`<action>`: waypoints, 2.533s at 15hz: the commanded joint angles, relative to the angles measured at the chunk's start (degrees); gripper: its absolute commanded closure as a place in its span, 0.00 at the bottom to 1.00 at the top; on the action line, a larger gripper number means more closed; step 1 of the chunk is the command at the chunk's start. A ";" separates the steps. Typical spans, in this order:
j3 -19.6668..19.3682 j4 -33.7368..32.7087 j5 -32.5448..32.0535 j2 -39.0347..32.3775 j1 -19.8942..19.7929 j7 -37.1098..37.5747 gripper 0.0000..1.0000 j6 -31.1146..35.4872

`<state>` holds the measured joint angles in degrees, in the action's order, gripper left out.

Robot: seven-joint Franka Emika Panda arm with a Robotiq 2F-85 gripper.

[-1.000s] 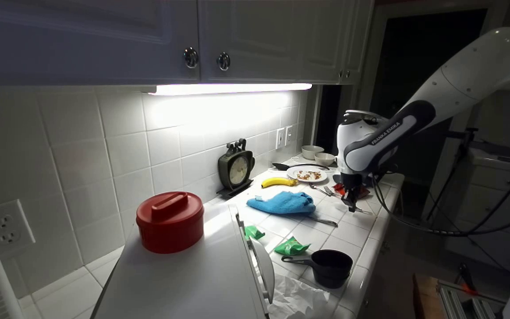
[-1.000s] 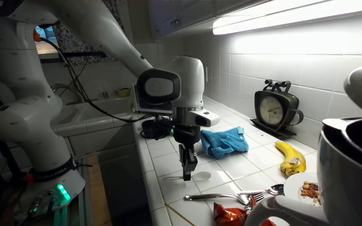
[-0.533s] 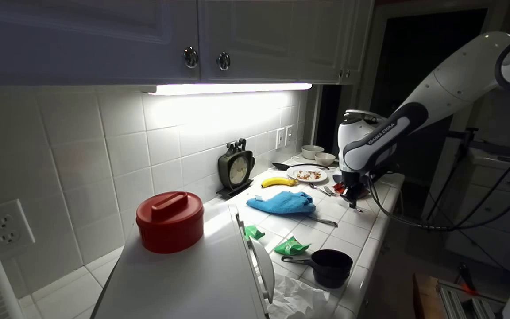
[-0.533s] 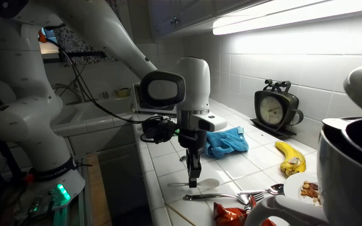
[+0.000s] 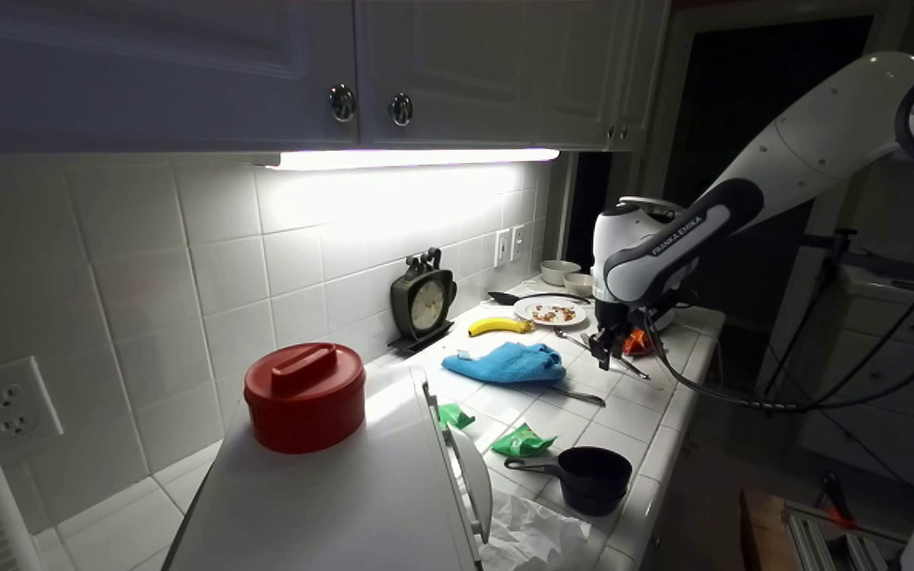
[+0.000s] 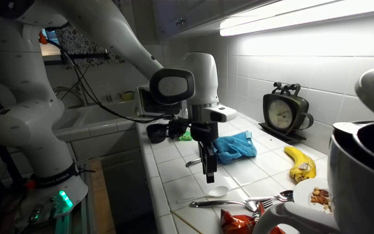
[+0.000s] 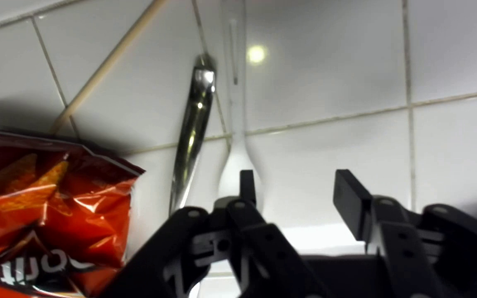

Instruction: Remove the fork from underneath the table

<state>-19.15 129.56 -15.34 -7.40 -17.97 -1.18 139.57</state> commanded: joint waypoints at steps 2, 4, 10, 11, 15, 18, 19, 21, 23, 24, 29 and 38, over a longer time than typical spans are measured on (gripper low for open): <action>3.46 1.77 6.24 1.70 1.45 -5.41 0.08 0.75; 4.79 1.72 9.97 1.01 1.74 -8.56 0.00 0.79; 6.77 1.61 16.92 -0.53 1.63 -15.90 0.00 0.17; 6.93 1.59 17.55 -0.92 1.58 -16.70 0.00 0.09; 7.44 1.56 18.92 -2.05 1.57 -18.51 0.41 -0.15; 7.56 1.38 18.82 -2.38 1.47 -18.78 0.64 -0.27; 7.45 1.37 18.62 -2.17 1.39 -18.73 0.69 -0.30; 7.26 1.31 18.56 -2.12 1.10 -18.90 0.83 -0.16; 7.07 1.05 18.33 -2.19 0.87 -19.00 0.93 -0.27; 7.00 1.05 18.24 -2.18 0.78 -19.00 0.95 -0.33; 6.69 1.90 17.71 -0.69 0.61 -19.32 0.95 -1.22; 3.32 4.79 11.78 6.95 -0.26 -22.09 0.95 -6.64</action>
<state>-14.45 131.73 -0.23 -5.71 -17.59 -22.35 135.72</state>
